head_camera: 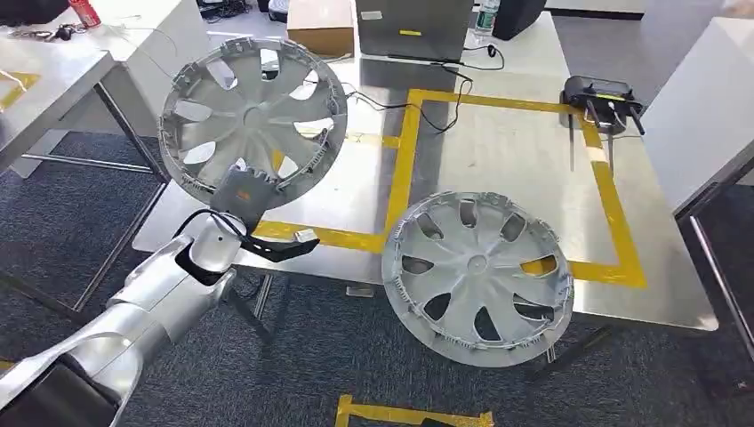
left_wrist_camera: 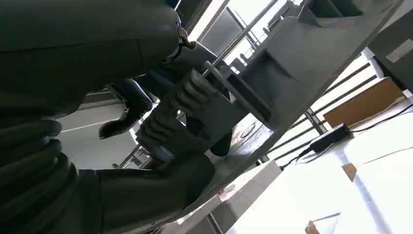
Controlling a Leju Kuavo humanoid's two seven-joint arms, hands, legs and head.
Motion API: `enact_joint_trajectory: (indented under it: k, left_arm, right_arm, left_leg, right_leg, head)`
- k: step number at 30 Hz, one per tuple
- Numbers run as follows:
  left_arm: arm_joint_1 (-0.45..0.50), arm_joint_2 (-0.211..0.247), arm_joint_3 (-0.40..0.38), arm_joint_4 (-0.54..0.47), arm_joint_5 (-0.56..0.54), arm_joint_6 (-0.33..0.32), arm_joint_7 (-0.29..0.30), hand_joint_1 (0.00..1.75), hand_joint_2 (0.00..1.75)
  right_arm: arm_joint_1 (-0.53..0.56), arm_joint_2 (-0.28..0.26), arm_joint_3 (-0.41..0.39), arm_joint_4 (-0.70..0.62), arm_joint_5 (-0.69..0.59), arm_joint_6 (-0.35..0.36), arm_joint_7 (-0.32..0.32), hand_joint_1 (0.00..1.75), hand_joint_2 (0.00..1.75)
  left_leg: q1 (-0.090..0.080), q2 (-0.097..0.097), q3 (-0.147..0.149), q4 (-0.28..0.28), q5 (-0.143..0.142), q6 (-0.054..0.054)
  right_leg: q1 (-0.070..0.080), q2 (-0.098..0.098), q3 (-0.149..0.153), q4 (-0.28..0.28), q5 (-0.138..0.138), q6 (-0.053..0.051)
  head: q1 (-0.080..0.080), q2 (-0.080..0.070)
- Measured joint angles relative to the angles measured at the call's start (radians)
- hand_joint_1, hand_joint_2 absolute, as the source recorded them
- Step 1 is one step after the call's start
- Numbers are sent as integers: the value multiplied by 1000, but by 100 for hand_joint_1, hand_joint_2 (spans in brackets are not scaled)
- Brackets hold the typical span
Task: Take the parts from the cabinet and place them on the table.
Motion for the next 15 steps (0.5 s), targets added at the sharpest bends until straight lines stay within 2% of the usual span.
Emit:
enact_joint_trajectory:
  k: [7,8,11,15]
  left_arm:
    - [4,3,1,2,6,-2,-10,175,175]
    - [4,4,1,3,6,-3,-8,0,175]
    - [4,12,2,3,1,-5,9,0,175]
    - [4,23,13,3,2,0,21,0,175]
  right_arm:
    - [0,0,0,0,3,0,5,0,175]
    - [0,0,0,0,3,0,6,0,0]
    - [2,0,0,0,3,0,6,0,0]
    - [5,0,0,0,6,0,6,0,0]
  left_leg:
    - [-1,-2,0,0,0,11]
    - [-1,-2,0,1,-1,11]
    - [-2,-2,0,1,-1,13]
    - [-2,-2,1,1,-1,13]
  right_leg:
    - [0,-2,9,-14,6,11]
    - [0,-2,9,-14,6,12]
    - [-1,-2,10,-15,6,22]
    - [-1,-2,11,-15,6,25]
  head:
    - [0,0]
    - [0,0]
    - [0,0]
    - [0,0]
